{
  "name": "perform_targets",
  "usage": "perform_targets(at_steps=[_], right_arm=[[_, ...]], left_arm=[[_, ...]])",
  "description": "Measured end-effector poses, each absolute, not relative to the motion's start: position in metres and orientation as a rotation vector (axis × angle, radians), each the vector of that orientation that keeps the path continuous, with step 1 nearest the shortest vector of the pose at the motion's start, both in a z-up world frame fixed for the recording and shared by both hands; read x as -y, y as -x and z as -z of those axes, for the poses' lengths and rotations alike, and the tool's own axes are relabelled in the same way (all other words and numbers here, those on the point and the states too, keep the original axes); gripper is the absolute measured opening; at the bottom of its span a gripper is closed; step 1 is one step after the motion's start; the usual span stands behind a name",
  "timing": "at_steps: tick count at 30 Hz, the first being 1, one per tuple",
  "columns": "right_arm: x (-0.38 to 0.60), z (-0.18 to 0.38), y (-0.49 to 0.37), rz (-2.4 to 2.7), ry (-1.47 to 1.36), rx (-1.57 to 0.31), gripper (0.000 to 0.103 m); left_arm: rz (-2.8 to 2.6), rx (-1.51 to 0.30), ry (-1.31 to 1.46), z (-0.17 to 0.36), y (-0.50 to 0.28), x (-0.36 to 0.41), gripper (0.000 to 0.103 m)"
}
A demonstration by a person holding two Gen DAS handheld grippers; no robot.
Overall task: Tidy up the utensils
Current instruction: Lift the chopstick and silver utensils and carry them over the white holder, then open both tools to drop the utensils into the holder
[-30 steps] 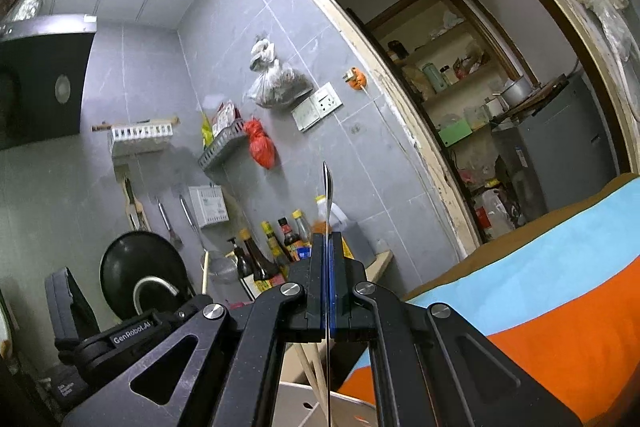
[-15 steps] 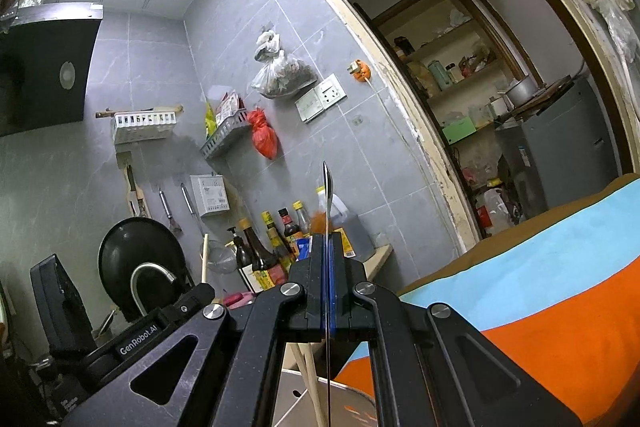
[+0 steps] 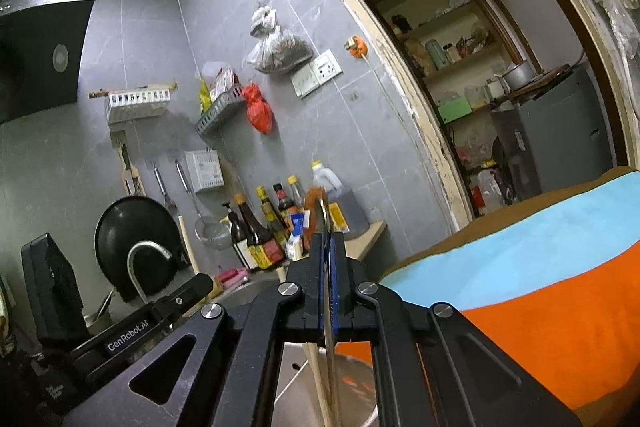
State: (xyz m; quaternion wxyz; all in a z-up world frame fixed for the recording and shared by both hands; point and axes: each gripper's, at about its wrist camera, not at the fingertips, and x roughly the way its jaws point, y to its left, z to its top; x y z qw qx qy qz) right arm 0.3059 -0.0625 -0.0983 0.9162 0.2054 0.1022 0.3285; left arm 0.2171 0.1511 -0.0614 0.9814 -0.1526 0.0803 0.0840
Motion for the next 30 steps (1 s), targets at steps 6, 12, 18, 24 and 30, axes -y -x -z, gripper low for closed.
perform_targets(at_steps=[6, 12, 18, 24, 30], right_arm=[[0.072, 0.081, -0.296, -0.652, -0.415, -0.239, 0.023], [0.092, 0.055, -0.281, -0.601, -0.371, -0.251, 0.04], [0.128, 0.024, -0.261, -0.518, -0.341, -0.246, 0.058], [0.167, -0.005, -0.236, -0.433, -0.301, -0.226, 0.079], [0.198, -0.024, -0.211, -0.342, -0.254, -0.218, 0.099]], left_arm=[[-0.107, -0.255, 0.339, 0.053, -0.218, -0.15, 0.052], [-0.107, -0.326, 0.306, 0.035, -0.217, -0.14, 0.067], [-0.1, -0.321, 0.276, 0.005, -0.204, -0.122, 0.087], [-0.07, -0.296, 0.269, -0.016, -0.191, -0.099, 0.101], [-0.033, -0.295, 0.251, -0.021, -0.18, -0.074, 0.102]])
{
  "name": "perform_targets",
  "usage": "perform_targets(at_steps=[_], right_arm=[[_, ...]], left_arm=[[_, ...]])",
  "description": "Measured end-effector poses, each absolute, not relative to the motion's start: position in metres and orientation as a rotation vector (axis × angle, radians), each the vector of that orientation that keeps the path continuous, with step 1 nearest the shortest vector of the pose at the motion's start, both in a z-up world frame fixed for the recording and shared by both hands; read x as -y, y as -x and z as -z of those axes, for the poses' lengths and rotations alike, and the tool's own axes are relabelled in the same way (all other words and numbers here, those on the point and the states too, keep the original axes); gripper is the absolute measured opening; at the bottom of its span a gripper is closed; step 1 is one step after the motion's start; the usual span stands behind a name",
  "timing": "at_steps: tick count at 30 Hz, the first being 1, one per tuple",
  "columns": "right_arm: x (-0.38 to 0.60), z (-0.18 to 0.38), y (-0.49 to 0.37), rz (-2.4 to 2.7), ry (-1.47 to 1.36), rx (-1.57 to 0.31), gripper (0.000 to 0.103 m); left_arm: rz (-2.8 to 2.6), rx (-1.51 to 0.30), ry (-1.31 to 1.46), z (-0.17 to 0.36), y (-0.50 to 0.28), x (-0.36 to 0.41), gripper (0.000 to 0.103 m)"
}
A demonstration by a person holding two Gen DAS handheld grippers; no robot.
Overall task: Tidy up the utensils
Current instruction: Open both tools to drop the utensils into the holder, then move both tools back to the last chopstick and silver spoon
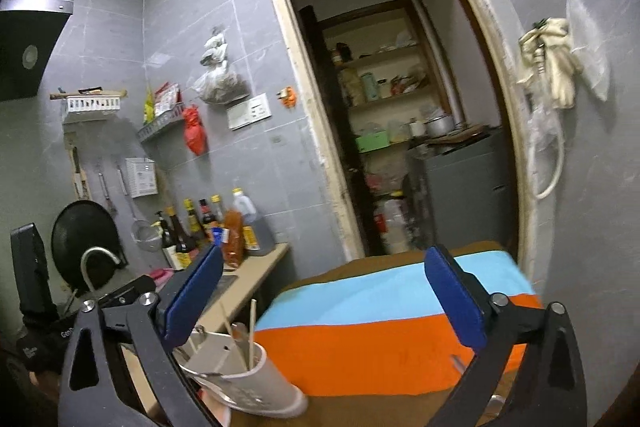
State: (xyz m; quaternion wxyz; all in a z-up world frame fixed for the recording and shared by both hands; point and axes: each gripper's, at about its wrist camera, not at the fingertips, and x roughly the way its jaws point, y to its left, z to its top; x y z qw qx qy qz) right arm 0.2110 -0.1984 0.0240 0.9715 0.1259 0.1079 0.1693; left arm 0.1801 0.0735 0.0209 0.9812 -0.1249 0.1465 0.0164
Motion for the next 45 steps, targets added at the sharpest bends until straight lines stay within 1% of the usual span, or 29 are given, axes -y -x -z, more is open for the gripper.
perform_targets(at_steps=[3, 9, 16, 25, 35, 45], right_arm=[[0.212, -0.028, -0.2, -0.301, -0.237, -0.224, 0.099], [0.243, -0.026, -0.19, -0.257, -0.232, -0.256, 0.099], [0.283, -0.007, -0.198, -0.282, -0.239, -0.297, 0.099], [0.33, 0.028, -0.225, -0.421, -0.209, -0.385, 0.099], [0.361, 0.074, -0.257, -0.53, -0.216, -0.467, 0.1], [0.367, 0.128, -0.301, -0.633, -0.205, -0.581, 0.099]], left_arm=[[-0.005, -0.3, 0.263, -0.019, -0.173, -0.061, 0.102], [0.034, -0.366, 0.263, -0.004, -0.165, -0.029, 0.102], [-0.002, -0.423, 0.26, 0.015, -0.157, 0.012, 0.102], [-0.192, -0.472, 0.313, 0.042, -0.139, 0.062, 0.102], [-0.369, -0.528, 0.343, 0.074, -0.13, 0.105, 0.102], [-0.452, -0.677, 0.426, 0.119, -0.133, 0.122, 0.102]])
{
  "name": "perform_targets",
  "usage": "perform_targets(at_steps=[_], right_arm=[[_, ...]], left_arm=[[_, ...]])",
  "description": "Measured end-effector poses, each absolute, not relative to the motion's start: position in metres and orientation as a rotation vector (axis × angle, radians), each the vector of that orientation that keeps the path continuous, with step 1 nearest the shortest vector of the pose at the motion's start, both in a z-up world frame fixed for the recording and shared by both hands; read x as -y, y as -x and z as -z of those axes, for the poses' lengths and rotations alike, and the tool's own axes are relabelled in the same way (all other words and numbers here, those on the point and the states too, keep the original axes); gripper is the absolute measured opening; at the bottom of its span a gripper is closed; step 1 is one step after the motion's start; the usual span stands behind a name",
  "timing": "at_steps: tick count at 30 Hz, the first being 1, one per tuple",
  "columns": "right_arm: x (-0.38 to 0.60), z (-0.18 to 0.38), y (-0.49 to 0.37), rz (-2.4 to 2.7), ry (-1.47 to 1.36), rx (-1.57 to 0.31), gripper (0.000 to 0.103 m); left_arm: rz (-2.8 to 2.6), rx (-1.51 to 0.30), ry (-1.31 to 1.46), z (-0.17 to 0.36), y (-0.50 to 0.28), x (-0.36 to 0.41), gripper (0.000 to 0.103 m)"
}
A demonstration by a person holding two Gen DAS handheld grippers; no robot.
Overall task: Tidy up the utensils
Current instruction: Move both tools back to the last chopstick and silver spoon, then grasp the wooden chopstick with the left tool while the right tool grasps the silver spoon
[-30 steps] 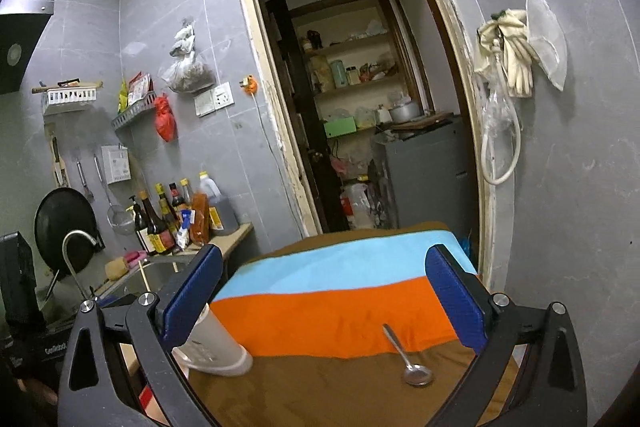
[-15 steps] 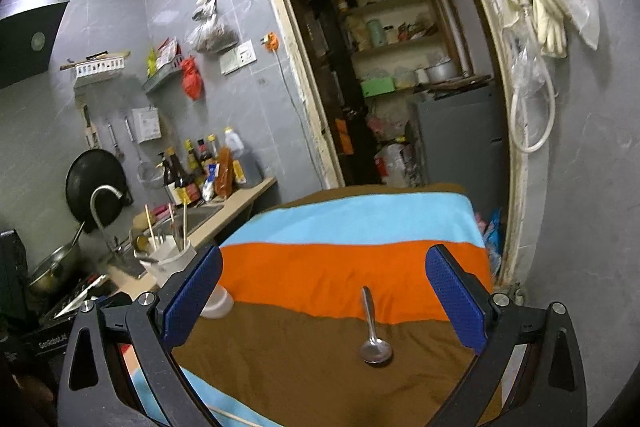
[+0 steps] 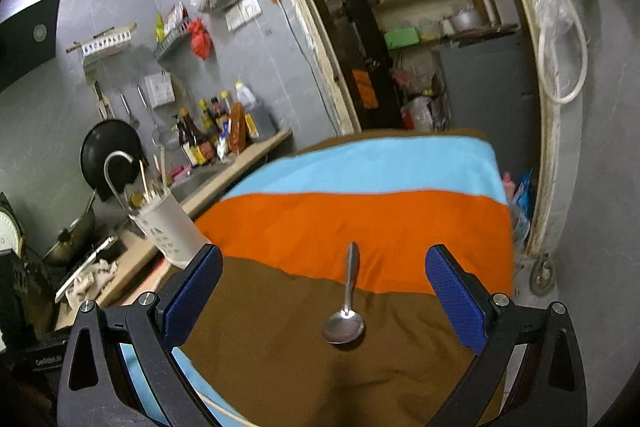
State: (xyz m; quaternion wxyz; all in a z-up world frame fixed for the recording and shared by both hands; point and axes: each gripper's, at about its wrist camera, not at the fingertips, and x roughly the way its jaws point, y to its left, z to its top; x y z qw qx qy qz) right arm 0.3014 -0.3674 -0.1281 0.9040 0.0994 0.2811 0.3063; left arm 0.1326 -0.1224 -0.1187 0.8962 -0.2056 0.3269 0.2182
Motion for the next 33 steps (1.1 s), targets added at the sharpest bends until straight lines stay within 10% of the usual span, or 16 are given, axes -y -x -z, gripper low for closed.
perform_targets(at_steps=[4, 21, 33], right_arm=[[0.36, 0.15, -0.321, -0.656, -0.182, -0.64, 0.099], [0.333, 0.212, -0.363, -0.727, -0.193, -0.849, 0.077], [0.305, 0.229, -0.394, -0.793, -0.146, -0.97, 0.026]], left_arm=[[-0.442, -0.753, 0.483, 0.139, -0.135, 0.129, 0.1], [-0.288, -0.88, 0.535, 0.175, -0.224, 0.131, 0.025], [-0.169, -0.958, 0.416, 0.174, -0.287, 0.125, 0.012]])
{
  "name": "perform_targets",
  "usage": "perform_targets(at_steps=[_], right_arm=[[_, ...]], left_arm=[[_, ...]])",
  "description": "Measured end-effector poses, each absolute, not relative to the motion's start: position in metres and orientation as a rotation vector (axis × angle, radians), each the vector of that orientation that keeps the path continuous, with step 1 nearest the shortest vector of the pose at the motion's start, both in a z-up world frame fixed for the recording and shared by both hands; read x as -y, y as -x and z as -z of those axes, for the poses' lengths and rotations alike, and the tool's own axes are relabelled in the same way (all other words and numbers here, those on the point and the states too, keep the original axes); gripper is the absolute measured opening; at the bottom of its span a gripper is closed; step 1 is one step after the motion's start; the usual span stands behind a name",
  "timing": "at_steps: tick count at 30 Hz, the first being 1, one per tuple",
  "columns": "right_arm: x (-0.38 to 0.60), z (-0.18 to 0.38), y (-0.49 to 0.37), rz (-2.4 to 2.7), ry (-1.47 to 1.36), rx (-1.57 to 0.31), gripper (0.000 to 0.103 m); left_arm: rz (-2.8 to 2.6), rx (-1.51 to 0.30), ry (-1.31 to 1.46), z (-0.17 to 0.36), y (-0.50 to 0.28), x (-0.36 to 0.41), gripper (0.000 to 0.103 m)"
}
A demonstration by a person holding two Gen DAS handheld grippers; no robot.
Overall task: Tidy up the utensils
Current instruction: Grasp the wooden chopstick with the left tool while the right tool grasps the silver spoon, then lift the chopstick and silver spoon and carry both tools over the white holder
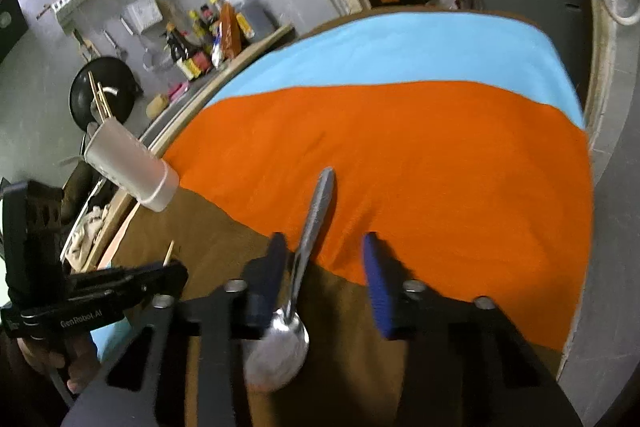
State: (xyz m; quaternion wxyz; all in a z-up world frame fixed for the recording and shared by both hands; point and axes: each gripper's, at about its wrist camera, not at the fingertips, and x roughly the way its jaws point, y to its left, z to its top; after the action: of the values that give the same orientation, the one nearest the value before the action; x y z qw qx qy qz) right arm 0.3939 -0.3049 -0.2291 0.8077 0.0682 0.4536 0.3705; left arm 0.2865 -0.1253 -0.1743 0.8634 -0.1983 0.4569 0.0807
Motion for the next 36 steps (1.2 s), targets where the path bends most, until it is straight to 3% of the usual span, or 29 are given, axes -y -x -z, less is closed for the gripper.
perform_targets(at_steps=[8, 19, 24, 30, 32, 36], right_arm=[[0.289, 0.235, -0.407, -0.847, -0.161, -1.02, 0.012], [0.281, 0.241, -0.417, -0.86, -0.21, -1.161, 0.01], [0.274, 0.236, -0.403, -0.828, -0.189, -1.154, 0.002], [0.274, 0.227, -0.38, -0.792, -0.2, -1.144, 0.002], [0.278, 0.22, -0.372, -0.769, -0.223, -1.125, 0.002], [0.284, 0.196, -0.347, -0.712, -0.281, -1.025, 0.002]], left_arm=[[-0.113, -0.965, 0.385, 0.174, -0.298, 0.118, 0.011], [-0.056, -0.999, 0.378, 0.176, -0.31, 0.108, 0.011], [-0.046, -1.004, 0.38, 0.175, -0.307, 0.103, 0.011], [0.001, -0.974, 0.405, 0.166, -0.292, 0.098, 0.01], [0.017, -0.96, 0.408, 0.157, -0.283, 0.096, 0.005], [0.046, -0.909, 0.386, 0.138, -0.267, 0.094, 0.005]])
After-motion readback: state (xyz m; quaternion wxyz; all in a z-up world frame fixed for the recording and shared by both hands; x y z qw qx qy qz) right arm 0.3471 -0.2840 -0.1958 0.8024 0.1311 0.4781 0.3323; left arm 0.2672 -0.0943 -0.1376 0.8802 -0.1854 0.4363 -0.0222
